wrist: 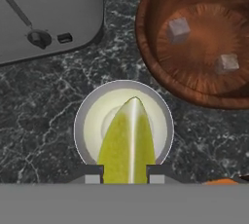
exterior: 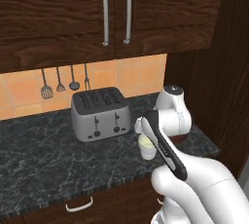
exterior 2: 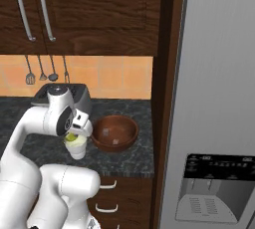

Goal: Grab a lemon wedge from the fridge and one ice cube from the ice bowl, and put them in the glass of lemonade.

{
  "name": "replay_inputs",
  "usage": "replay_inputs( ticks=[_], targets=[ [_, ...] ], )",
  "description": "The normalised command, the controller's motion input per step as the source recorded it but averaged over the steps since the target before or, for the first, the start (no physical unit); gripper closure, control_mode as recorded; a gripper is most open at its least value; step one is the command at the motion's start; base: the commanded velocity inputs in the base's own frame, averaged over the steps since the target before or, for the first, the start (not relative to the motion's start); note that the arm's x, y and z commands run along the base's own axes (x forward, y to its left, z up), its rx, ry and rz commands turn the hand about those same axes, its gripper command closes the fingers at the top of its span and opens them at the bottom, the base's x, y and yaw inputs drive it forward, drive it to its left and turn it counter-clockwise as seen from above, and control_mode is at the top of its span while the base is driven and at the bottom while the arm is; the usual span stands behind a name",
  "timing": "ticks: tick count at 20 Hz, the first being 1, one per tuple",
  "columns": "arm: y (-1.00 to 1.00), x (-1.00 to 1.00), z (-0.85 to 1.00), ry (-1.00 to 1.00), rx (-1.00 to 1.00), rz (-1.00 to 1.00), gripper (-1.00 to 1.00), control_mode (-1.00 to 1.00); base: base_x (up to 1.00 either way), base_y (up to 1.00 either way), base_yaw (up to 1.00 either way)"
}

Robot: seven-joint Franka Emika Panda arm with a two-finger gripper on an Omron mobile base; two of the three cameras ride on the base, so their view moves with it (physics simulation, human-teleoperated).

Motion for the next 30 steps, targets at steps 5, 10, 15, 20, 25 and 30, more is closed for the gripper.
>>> replay_inputs(
  ticks=[5,10,15,20,25,30],
  targets=[
    [0.00,0.06,-0.02,0.00,0.00,0.00,1.00,-1.00,0.00,0.00,0.00],
    [0.05,0.14,0.00,0.00,-0.01,0.00,1.00,-1.00,0.00,0.00,0.00],
    [0.13,0.25,0.00,0.02,-0.05,0.00,1.00,-1.00,0.00,0.00,0.00],
    [0.00,0.00,-0.01,0.00,0.00,0.00,1.00,-1.00,0.00,0.00,0.00],
    [0.00,0.00,0.00,0.00,0.00,0.00,-1.00,-1.00,0.00,0.00,0.00],
    [0.00,0.00,0.00,0.00,0.00,0.00,-1.00,-1.00,0.00,0.00,0.00]
  ],
)
